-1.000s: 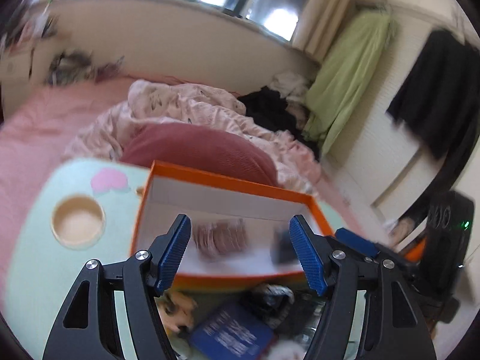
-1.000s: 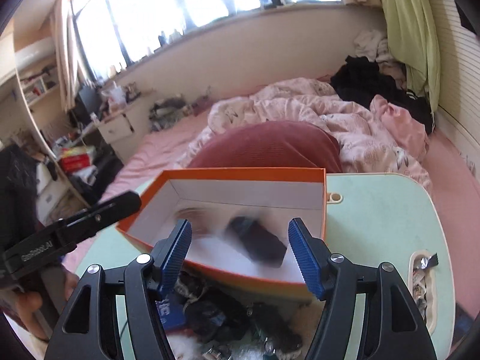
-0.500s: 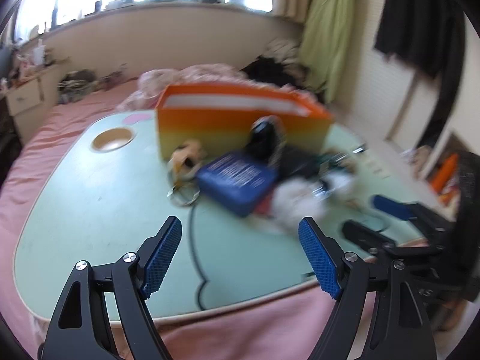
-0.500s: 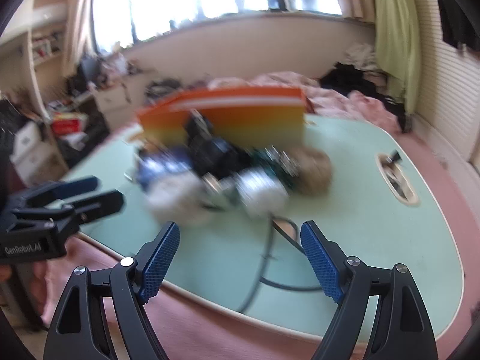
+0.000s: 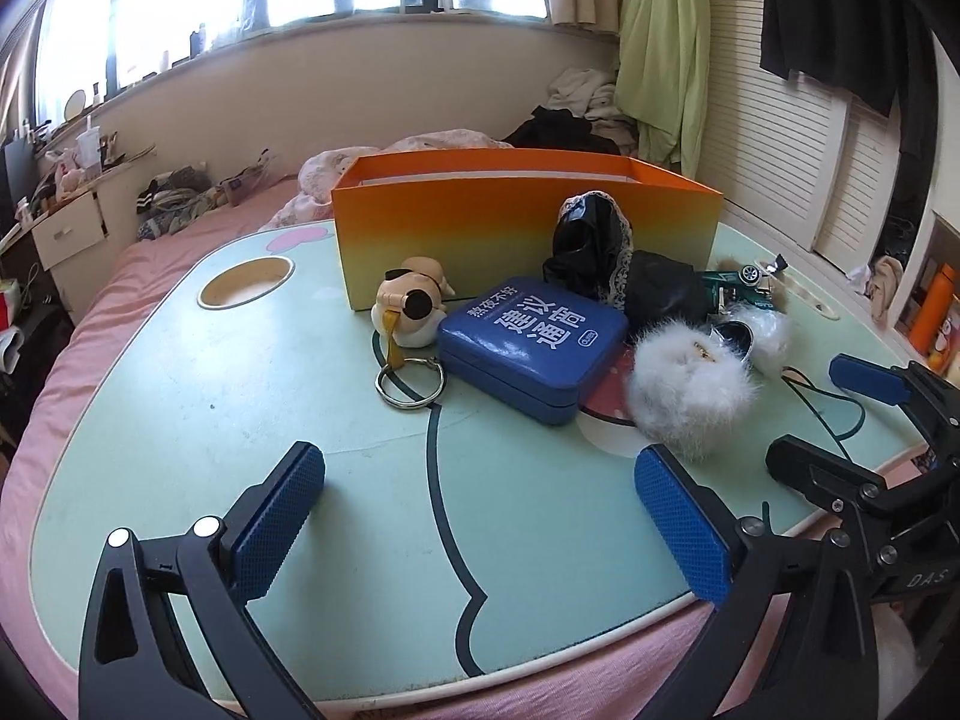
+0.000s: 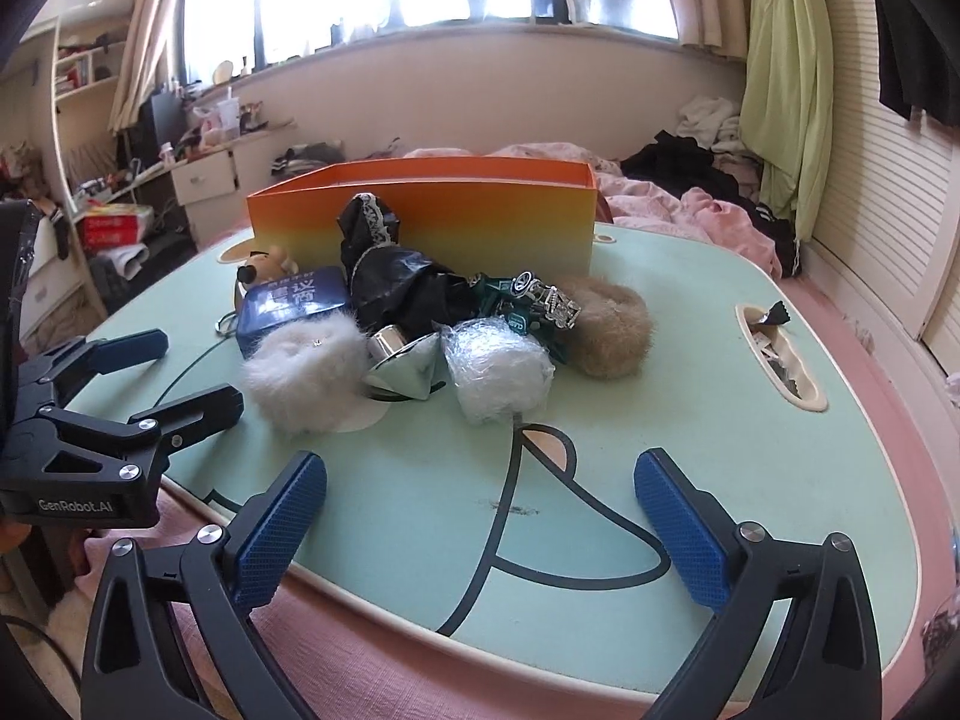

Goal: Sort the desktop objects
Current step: 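Grasp the wrapped ball with the right tool while the left grasps the figurine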

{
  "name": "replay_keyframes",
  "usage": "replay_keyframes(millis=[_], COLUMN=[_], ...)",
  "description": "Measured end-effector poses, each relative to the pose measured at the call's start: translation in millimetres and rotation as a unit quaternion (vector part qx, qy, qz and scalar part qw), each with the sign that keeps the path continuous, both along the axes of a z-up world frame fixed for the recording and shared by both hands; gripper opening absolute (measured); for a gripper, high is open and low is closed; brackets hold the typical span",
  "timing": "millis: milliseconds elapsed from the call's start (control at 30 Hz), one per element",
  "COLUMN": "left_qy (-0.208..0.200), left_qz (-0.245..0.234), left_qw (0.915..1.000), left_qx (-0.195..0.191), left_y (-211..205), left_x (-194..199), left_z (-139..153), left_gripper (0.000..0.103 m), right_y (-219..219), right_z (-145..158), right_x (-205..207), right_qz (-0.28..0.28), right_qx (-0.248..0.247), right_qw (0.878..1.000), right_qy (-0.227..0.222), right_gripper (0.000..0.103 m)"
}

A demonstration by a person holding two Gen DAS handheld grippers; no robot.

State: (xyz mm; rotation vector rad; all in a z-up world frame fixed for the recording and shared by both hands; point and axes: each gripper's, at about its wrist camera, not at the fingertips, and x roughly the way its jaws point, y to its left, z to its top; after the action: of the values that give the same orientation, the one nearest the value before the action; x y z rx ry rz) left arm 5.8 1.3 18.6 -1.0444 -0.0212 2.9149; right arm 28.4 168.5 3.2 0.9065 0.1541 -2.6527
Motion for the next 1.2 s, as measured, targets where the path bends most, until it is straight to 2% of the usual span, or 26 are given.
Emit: replay_keyframes(millis=[533,633,733,767,800,867,967,1033,1067,1100,1133,1167,1200], left_qy=[0.001,0.003,0.004,0.005,0.005,0.006,0.006,0.006,0.007,0.007,0.007,0.008,0.009], left_qz=[-0.003,-0.003,-0.004,-0.004,-0.004,-0.004,-0.004,-0.004,-0.004,-0.005,-0.006,-0.006,-0.006], left_qw=[1.0000,1.0000,1.0000,1.0000,1.0000,1.0000,1.0000,1.0000,1.0000,1.0000,1.0000,0.9999,0.9999], left_qx=[0.000,0.001,0.002,0.002,0.002,0.002,0.002,0.002,0.002,0.002,0.003,0.004,0.004], left_y=[2,2,2,2,1,1,1,1,1,1,1,0,0], left_x=[6,7,8,8,9,9,9,10,10,10,10,11,12], left_z=[5,6,6,6,6,6,6,6,6,6,6,6,7], left_gripper=[0.103,0.103,0.103,0.103,0.103,0.103,0.103,0.103,0.103,0.103,0.103,0.103,0.103], right_y=[-4,7,31,39,44,48,37,17,10,4,-2,-5,-5], right_z=[6,11,13,14,14,16,29,39,42,43,42,40,39], right_x=[3,5,6,6,4,0,-3,-7,-12,-18,-25,-30,-32], right_qz=[0.003,0.014,0.004,-0.007,-0.017,-0.025,-0.020,-0.015,-0.015,-0.012,-0.011,-0.009,-0.006], right_qx=[-0.004,-0.056,-0.129,-0.147,-0.159,-0.168,-0.157,-0.111,-0.093,-0.083,-0.075,-0.073,-0.077], right_qw=[1.000,0.998,0.992,0.989,0.987,0.985,0.987,0.994,0.996,0.996,0.997,0.997,0.996], right_qy=[0.001,0.007,0.010,0.008,0.005,-0.003,0.001,0.010,0.010,0.002,-0.016,-0.037,-0.039], right_gripper=[0.103,0.102,0.088,0.079,0.072,0.068,0.067,0.067,0.061,0.042,0.031,0.025,0.025])
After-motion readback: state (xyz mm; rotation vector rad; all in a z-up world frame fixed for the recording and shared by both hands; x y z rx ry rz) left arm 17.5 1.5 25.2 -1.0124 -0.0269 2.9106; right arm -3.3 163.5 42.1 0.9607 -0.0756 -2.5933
